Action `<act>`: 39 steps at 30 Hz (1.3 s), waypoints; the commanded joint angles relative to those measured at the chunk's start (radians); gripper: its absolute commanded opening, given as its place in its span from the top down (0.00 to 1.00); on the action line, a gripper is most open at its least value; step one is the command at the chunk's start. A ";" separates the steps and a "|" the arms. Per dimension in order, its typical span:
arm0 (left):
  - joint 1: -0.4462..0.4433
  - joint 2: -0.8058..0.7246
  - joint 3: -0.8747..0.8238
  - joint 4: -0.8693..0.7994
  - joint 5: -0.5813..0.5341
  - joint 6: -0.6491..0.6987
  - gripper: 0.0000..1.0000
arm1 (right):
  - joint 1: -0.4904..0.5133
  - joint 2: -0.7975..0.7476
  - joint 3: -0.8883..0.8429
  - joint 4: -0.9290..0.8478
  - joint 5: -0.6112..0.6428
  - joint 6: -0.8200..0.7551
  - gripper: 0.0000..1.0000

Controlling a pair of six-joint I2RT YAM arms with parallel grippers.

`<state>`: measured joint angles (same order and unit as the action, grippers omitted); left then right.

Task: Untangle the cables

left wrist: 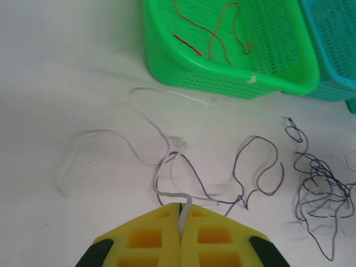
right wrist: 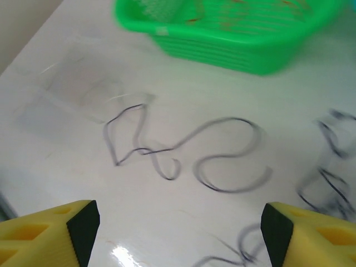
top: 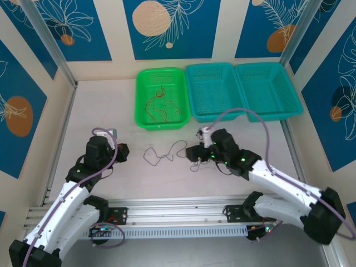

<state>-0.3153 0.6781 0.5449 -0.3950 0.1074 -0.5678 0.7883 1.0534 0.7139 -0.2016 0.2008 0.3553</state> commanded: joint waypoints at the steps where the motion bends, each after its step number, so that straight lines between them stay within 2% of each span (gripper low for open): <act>1: 0.001 -0.005 0.038 0.026 0.047 0.022 1.00 | 0.080 0.179 0.117 -0.009 0.014 -0.167 0.23; 3: -0.001 -0.016 0.042 0.012 0.039 0.019 1.00 | 0.120 0.309 0.175 0.033 -0.038 -0.178 0.25; 7: -0.002 -0.034 0.051 -0.012 0.034 0.023 1.00 | 0.156 0.515 0.245 0.125 -0.065 -0.187 0.24; 13: -0.002 -0.045 0.071 -0.074 0.017 0.059 1.00 | 0.161 0.764 0.343 0.147 0.024 -0.229 0.24; 15: -0.002 -0.054 0.068 -0.092 0.002 0.065 1.00 | 0.161 0.813 0.356 0.133 0.022 -0.243 0.29; 17: -0.002 -0.066 0.065 -0.114 -0.031 0.061 1.00 | 0.161 0.840 0.359 0.118 0.017 -0.238 0.39; 21: 0.000 -0.071 0.099 -0.246 -0.242 -0.027 1.00 | 0.155 0.810 0.302 0.141 0.080 -0.189 0.81; 24: 0.002 -0.079 0.126 -0.319 -0.381 -0.054 1.00 | 0.129 0.758 0.239 0.151 0.128 -0.136 0.99; 30: 0.020 -0.102 0.160 -0.373 -0.527 -0.060 1.00 | 0.020 0.595 0.066 0.153 0.186 0.040 1.00; 36: 0.033 -0.117 0.164 -0.381 -0.569 -0.089 1.00 | -0.252 0.371 -0.153 0.200 0.026 0.291 1.00; 39: 0.038 -0.126 0.166 -0.386 -0.584 -0.098 1.00 | -0.315 0.273 -0.197 0.181 0.030 0.315 1.00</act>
<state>-0.2951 0.5674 0.6819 -0.7513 -0.4217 -0.6426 0.4965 1.3979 0.5480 -0.0189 0.2806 0.5629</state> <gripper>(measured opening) 0.043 0.060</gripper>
